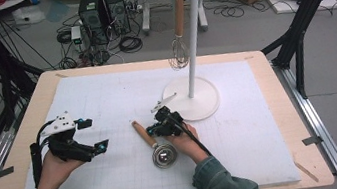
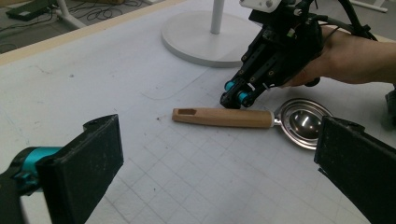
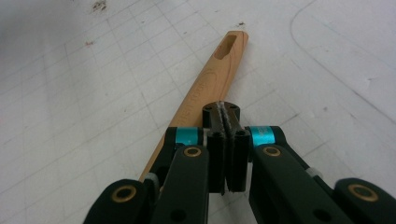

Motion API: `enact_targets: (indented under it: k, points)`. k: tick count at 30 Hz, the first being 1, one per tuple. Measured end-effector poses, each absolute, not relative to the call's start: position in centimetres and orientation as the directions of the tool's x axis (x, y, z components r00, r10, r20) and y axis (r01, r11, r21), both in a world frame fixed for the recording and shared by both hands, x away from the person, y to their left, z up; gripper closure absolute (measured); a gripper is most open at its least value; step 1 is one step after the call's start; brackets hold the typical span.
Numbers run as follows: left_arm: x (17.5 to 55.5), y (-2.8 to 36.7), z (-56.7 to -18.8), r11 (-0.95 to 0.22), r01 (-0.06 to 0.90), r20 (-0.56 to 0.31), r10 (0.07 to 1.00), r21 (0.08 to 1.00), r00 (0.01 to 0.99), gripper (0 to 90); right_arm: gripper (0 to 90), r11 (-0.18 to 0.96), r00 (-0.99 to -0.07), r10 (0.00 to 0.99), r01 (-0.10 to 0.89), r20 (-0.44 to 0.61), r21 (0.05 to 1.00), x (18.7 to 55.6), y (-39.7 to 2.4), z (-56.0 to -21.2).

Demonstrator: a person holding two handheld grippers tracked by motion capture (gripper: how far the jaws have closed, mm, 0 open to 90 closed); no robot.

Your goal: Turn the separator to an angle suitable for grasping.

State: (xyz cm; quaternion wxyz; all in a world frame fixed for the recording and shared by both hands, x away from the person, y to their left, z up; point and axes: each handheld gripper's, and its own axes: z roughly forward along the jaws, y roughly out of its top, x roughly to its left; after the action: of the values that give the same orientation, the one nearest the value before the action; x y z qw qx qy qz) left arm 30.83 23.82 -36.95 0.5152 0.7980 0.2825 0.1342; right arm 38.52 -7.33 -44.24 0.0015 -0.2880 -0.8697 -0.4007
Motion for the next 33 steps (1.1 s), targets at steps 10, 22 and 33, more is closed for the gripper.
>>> enact_targets:
  k: [10, 22, 33]
  points:
    - [30.8, 23.9, -36.9, -0.309, 0.313, -0.076, 0.592, 0.898, 0.803, 1.7, 89.4, 0.497, -0.835, 0.508, 0.485, 0.212, 0.720, 38.1, -8.2, -42.9]
    - [30.8, 24.0, -36.8, -0.312, 0.309, -0.071, 0.592, 0.898, 0.803, 1.7, 89.4, 0.507, -0.871, 0.446, 0.436, 0.206, 0.743, 35.1, -8.5, -41.4]
    - [30.8, 24.1, -36.8, -0.306, 0.312, -0.077, 0.593, 0.899, 0.802, 1.7, 89.4, 0.581, -0.904, 0.383, 0.396, 0.190, 0.712, 33.3, -6.6, -42.7]
